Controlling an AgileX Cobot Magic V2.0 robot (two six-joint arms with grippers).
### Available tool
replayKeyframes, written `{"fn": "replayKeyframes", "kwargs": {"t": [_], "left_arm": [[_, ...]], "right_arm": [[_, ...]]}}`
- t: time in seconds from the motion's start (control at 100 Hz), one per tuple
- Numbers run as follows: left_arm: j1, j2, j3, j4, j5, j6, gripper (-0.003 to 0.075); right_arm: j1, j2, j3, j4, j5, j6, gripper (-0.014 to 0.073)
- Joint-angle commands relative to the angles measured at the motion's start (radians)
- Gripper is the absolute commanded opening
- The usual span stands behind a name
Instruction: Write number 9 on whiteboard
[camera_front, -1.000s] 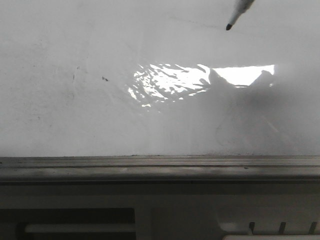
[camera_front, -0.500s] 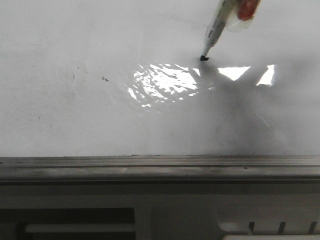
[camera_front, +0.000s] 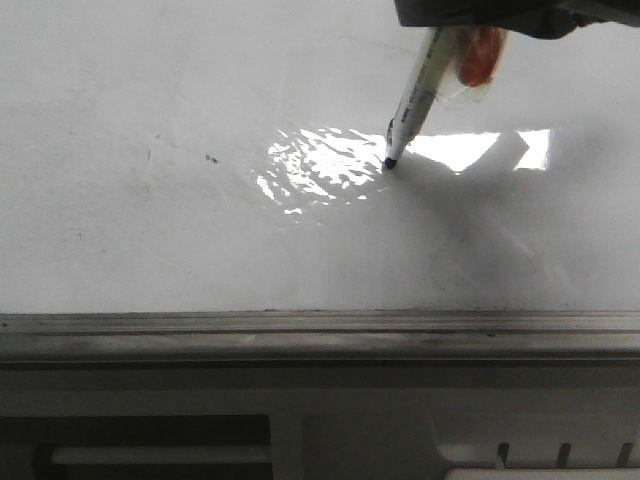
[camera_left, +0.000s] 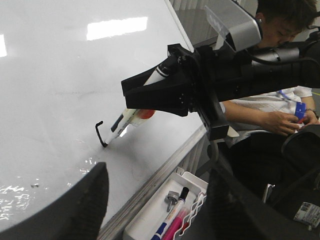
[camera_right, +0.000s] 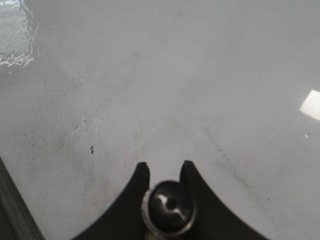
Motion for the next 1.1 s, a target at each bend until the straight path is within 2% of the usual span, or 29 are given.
{"fn": "replayKeyframes", "kwargs": {"t": [0.0, 0.18, 0.56, 0.97, 1.09], "left_arm": [[0.001, 0.001, -0.027, -0.028, -0.017, -0.006, 0.04], [0.001, 0.001, -0.027, -0.028, -0.017, -0.006, 0.04], [0.001, 0.001, -0.027, -0.028, -0.017, -0.006, 0.04], [0.001, 0.001, -0.027, -0.028, -0.017, -0.006, 0.04], [0.001, 0.001, -0.027, -0.028, -0.004, -0.006, 0.04]], "right_arm": [[-0.046, 0.001, -0.015, 0.0, 0.022, -0.022, -0.0076], [-0.097, 0.001, -0.017, 0.0, -0.004, -0.022, -0.0076], [-0.097, 0.001, -0.041, 0.0, -0.063, -0.022, -0.0077], [-0.097, 0.003, -0.094, 0.0, -0.041, -0.022, -0.0077], [-0.097, 0.003, -0.094, 0.0, 0.014, -0.022, -0.0077]]}}
